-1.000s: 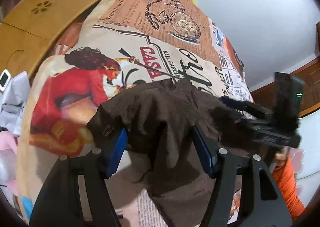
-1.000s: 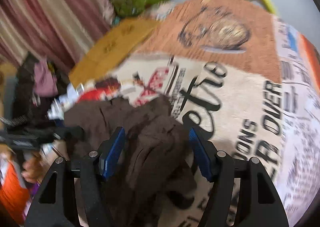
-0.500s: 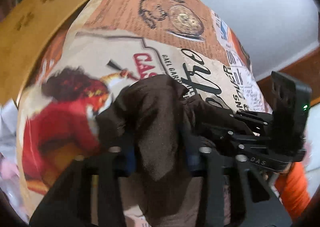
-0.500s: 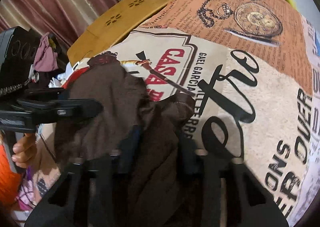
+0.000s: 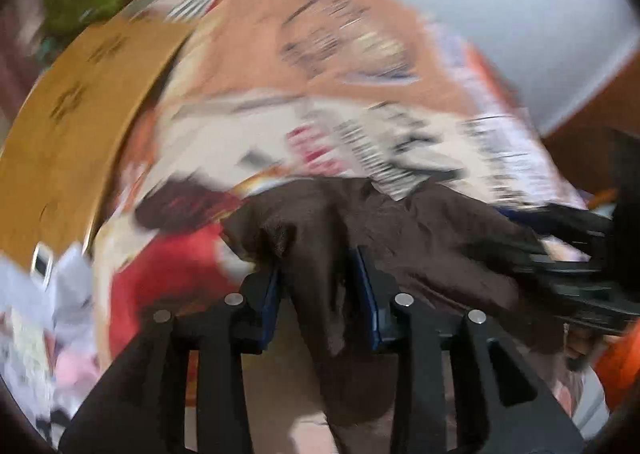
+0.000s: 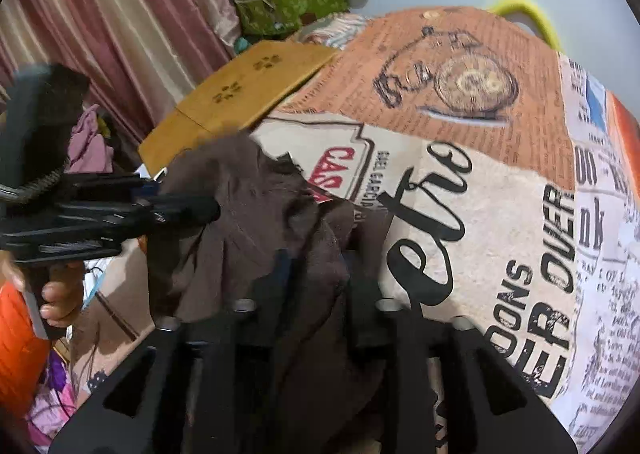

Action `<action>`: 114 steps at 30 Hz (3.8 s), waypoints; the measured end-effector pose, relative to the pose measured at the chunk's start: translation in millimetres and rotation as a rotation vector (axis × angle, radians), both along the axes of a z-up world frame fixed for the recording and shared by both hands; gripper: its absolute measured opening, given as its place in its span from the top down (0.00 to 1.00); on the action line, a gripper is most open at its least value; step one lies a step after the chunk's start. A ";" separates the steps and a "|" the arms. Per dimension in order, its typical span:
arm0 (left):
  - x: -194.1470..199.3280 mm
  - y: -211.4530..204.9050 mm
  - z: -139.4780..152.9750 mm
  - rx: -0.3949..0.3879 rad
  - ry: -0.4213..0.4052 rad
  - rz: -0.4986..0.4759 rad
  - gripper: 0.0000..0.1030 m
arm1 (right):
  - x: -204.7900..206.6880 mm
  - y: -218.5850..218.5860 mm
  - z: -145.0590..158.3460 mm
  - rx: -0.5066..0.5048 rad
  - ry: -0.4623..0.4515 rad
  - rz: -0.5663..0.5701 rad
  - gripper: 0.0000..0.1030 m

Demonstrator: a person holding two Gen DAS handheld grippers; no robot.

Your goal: Fold small clothes

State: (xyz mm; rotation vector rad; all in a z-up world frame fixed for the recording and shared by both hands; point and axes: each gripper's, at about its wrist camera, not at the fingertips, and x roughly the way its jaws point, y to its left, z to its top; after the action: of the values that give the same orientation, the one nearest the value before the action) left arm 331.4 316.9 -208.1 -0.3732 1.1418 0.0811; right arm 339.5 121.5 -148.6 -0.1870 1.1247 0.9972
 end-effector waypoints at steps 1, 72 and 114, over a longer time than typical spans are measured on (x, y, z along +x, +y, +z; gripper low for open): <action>-3.2 4.8 -2.8 -0.019 0.001 0.017 0.67 | 3.7 -3.8 1.0 0.009 0.014 -0.019 0.58; -62.1 -20.3 9.6 0.165 -0.052 0.117 0.32 | -47.4 -57.7 -22.5 -0.079 -0.066 0.010 0.67; -75.4 -48.9 -15.4 0.241 0.093 0.031 0.24 | -95.9 -66.5 -12.5 -0.105 -0.065 0.024 0.44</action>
State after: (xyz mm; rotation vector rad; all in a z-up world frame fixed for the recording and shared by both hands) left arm 255.9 268.1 -223.5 -0.1748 1.2024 0.2631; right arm 243.7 55.0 -161.2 -0.3158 1.1188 0.9470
